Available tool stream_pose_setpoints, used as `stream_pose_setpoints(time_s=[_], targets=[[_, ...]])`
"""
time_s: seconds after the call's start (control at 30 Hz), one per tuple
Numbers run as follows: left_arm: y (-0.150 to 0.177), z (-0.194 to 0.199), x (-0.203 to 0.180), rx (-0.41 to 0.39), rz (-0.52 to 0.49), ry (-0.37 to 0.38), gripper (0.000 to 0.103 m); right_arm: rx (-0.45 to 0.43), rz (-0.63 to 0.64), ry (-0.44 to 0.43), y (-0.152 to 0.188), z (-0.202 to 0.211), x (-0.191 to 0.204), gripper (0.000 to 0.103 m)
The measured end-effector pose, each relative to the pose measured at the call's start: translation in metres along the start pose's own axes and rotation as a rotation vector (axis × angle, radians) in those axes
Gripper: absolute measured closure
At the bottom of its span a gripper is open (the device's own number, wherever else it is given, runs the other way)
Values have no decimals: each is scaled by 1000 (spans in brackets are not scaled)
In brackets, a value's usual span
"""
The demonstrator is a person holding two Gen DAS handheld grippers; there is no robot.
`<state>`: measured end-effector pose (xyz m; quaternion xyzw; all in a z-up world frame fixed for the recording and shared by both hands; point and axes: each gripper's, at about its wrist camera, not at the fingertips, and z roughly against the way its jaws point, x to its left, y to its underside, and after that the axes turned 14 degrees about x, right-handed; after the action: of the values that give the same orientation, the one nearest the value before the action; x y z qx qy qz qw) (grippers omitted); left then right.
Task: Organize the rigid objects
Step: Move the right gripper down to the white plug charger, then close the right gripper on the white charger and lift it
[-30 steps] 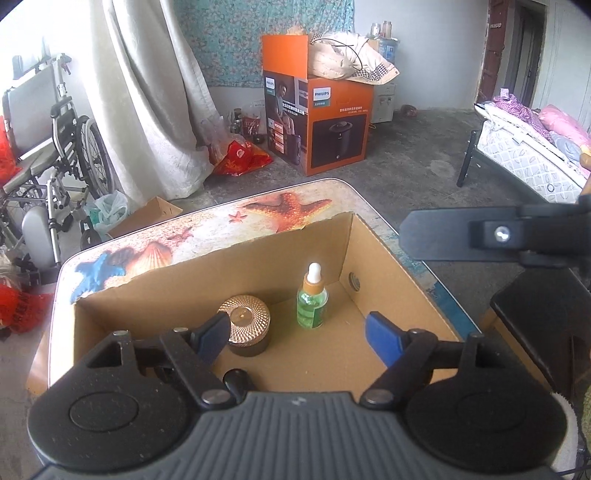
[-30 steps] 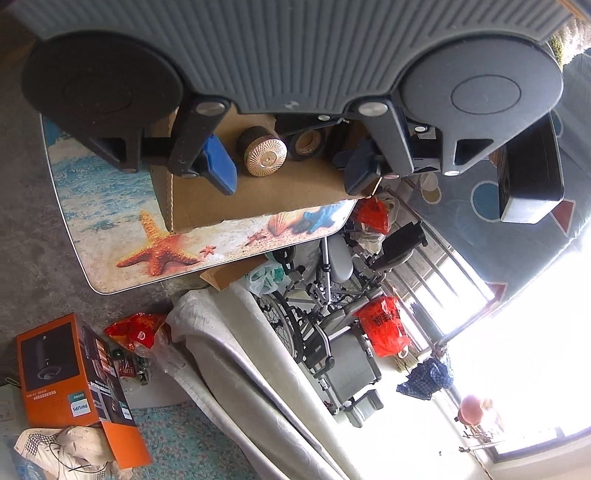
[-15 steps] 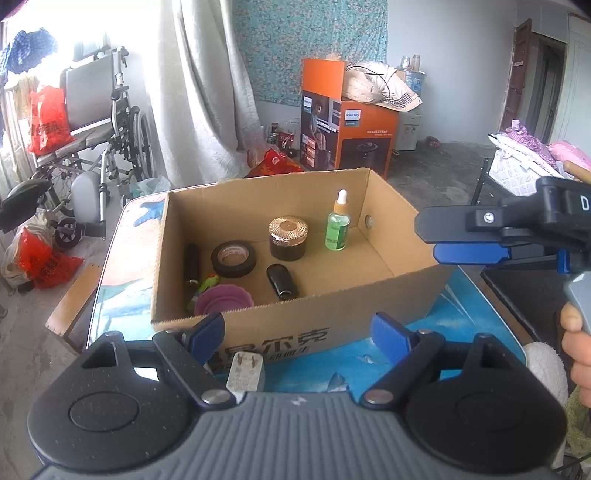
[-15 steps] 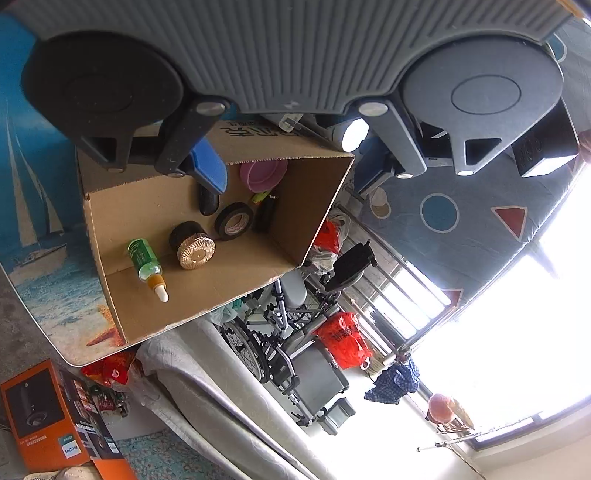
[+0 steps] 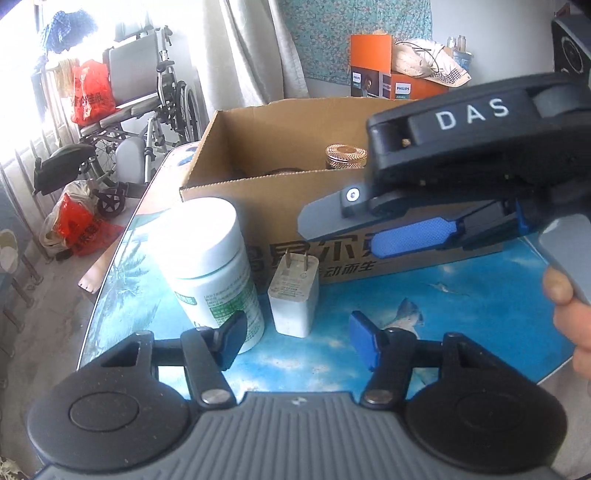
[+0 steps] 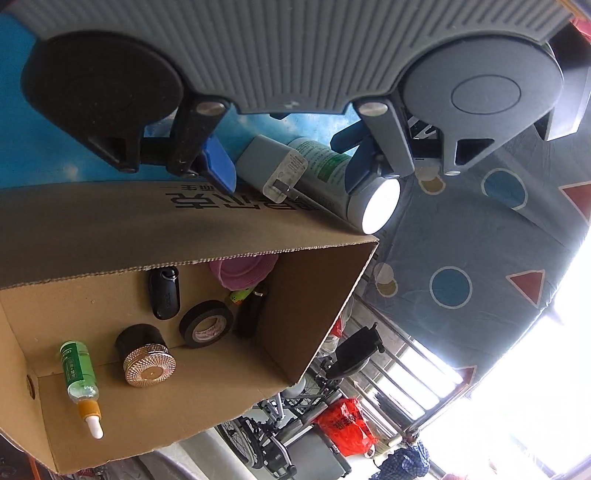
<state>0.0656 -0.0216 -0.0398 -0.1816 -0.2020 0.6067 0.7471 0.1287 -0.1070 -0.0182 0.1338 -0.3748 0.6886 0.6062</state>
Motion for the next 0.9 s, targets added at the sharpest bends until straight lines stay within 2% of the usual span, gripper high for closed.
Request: stream_pose_setpoints(time_s=[0.13,0.33,0.47,0.6,0.73,0.9], targets=[[-2,-11,1,-7,2,7,54,36,-5,17,-7,-25,5,48],[-6,-24,2,-24,22,7,62,67,-33,47,-14,-42,0,57],[-8,-33,4,-28,40,26,62,81,-61,56,-14,-46,-6,64],[-10,-40,2,-21,47,27,63,86,-81,43,-14,-46,-9,64],[-11,-40,1,-15,49,59,74,85,-99,41,-15,-43,-14,64],[-8,-38,-7,-12,12,85,75,84,-152,24,-11,-35,-26,66]])
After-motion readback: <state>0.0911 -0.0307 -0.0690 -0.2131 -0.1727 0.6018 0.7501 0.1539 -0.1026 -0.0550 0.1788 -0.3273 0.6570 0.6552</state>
